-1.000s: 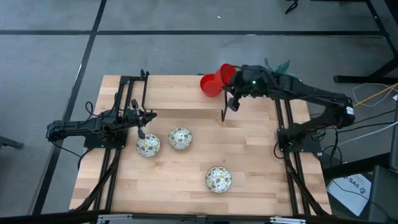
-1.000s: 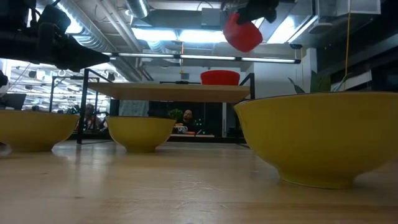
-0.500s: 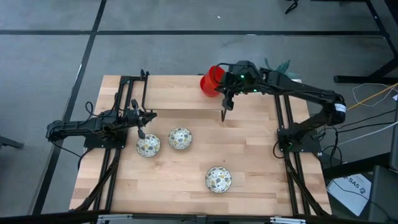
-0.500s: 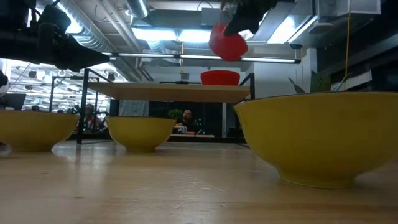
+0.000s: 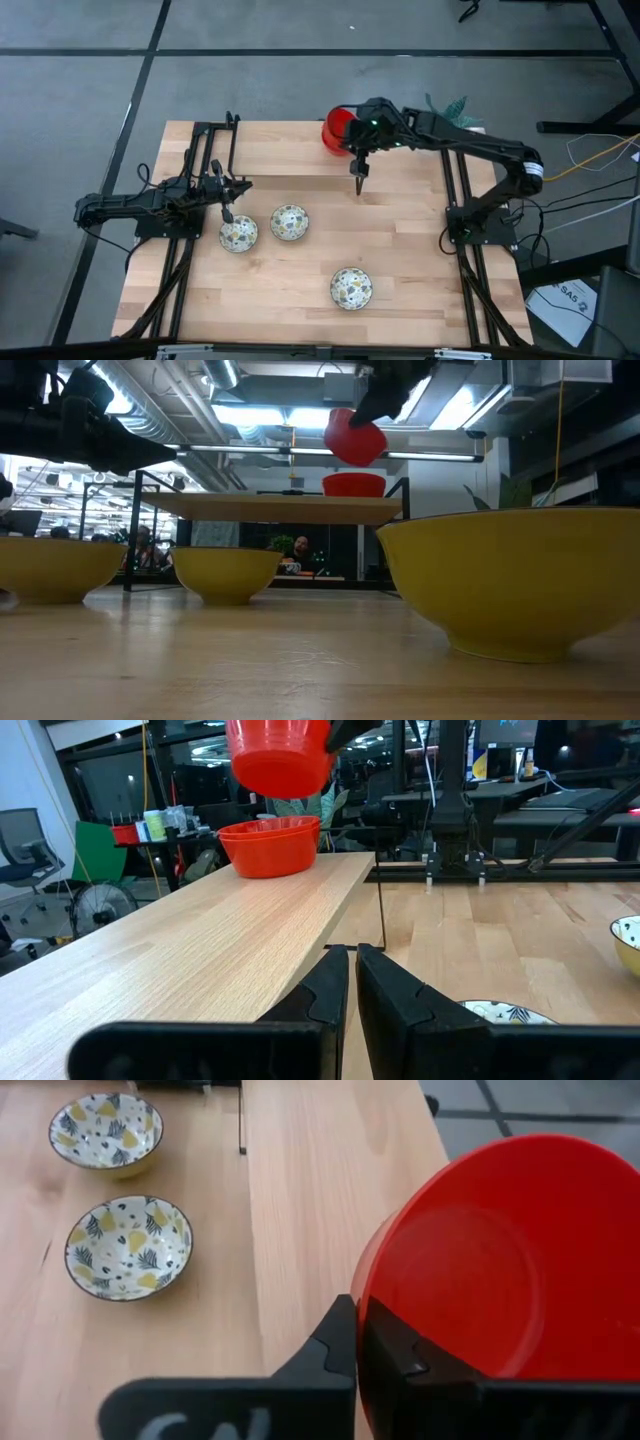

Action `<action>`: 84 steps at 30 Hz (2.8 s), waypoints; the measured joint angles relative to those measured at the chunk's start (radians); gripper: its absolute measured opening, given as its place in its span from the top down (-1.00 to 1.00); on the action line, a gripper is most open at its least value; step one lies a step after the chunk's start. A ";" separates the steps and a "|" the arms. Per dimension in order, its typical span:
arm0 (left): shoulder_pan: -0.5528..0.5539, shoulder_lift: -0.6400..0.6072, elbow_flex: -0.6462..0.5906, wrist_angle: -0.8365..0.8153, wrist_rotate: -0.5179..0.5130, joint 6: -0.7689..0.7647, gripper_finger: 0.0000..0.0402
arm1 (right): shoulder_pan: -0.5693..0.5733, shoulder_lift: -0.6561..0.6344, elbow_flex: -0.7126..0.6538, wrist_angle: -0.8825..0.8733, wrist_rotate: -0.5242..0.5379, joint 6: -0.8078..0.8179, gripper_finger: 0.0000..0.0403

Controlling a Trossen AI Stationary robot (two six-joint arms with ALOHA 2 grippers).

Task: Pick & Place Mini bowls
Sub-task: Stack the red bowl on the red bowl on the shelf

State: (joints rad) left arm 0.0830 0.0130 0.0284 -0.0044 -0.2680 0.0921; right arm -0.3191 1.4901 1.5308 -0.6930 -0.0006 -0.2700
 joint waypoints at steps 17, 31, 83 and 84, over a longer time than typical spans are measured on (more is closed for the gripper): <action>0.000 0.000 0.000 0.000 0.000 0.000 0.90 | -0.006 0.289 0.388 -0.378 0.072 -0.007 0.99; 0.000 0.000 0.000 0.000 0.000 0.000 0.90 | -0.006 0.300 0.389 -0.422 0.114 -0.001 0.99; 0.000 0.000 0.000 0.000 0.000 0.000 0.90 | -0.019 0.298 0.389 -0.409 0.114 0.000 0.92; 0.000 0.000 0.000 0.000 0.000 0.000 0.90 | -0.019 0.298 0.389 -0.409 0.114 0.000 0.92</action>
State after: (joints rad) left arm 0.0829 0.0130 0.0286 -0.0042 -0.2682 0.0921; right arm -0.3386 1.7882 1.9198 -1.1019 0.1131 -0.2699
